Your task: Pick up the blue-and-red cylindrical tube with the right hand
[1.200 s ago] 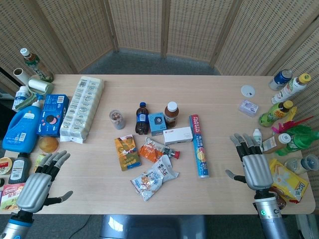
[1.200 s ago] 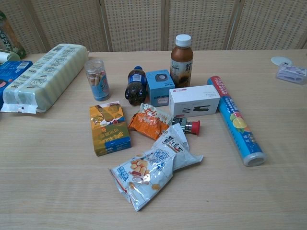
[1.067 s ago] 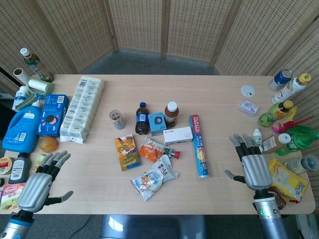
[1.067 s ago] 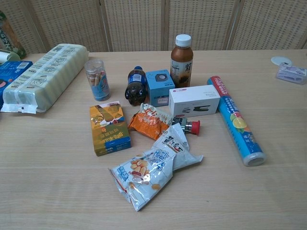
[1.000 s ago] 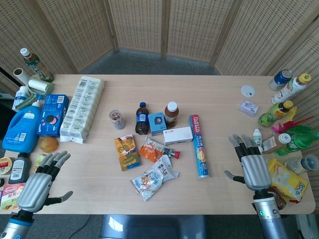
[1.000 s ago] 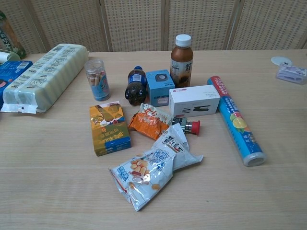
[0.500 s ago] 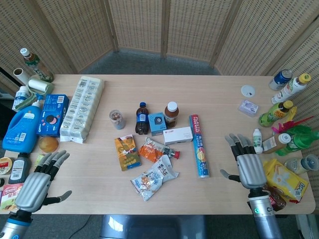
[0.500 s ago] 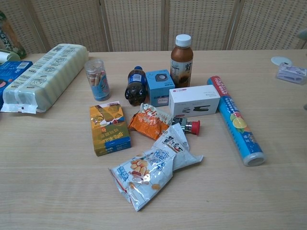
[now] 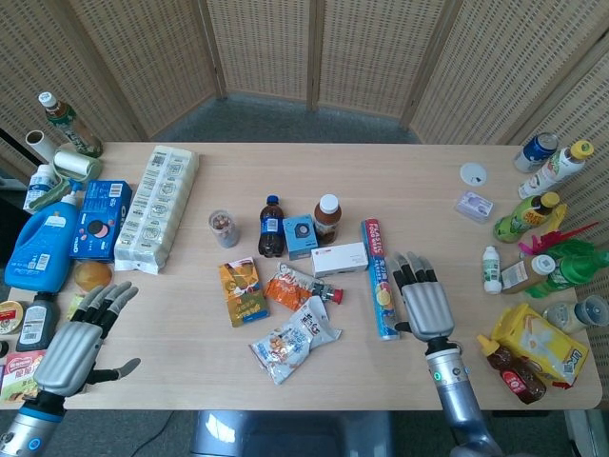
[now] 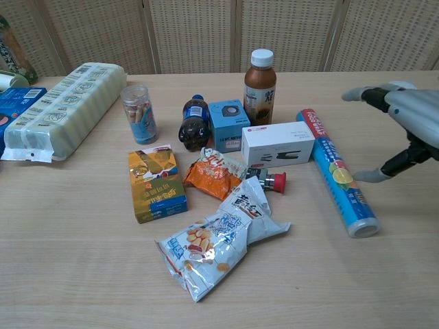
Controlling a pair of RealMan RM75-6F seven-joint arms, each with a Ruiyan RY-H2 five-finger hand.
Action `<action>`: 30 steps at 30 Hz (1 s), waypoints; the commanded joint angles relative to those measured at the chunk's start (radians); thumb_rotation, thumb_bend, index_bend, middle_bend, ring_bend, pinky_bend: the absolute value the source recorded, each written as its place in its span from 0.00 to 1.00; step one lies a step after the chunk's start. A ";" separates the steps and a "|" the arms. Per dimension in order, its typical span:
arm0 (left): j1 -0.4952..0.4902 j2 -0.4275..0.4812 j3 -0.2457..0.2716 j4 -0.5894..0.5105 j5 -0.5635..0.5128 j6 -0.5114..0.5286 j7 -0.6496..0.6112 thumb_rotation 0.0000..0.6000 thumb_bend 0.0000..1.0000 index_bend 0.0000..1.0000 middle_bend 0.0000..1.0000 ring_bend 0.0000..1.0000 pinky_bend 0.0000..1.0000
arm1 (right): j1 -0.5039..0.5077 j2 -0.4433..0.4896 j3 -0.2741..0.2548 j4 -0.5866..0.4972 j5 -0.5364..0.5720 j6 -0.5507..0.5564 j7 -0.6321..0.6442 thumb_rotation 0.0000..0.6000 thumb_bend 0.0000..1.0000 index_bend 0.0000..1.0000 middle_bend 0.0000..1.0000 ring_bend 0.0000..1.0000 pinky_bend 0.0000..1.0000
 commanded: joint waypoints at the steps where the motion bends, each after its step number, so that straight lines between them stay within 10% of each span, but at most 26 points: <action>1: -0.001 -0.001 0.000 0.002 -0.004 -0.002 0.001 1.00 0.22 0.05 0.02 0.00 0.00 | 0.017 -0.053 0.010 0.058 0.020 0.004 -0.028 0.90 0.00 0.00 0.00 0.00 0.00; 30: -0.013 -0.007 -0.003 -0.004 -0.012 -0.011 0.019 1.00 0.22 0.05 0.02 0.00 0.00 | 0.054 -0.251 0.027 0.363 0.139 -0.035 -0.029 0.87 0.00 0.00 0.00 0.00 0.00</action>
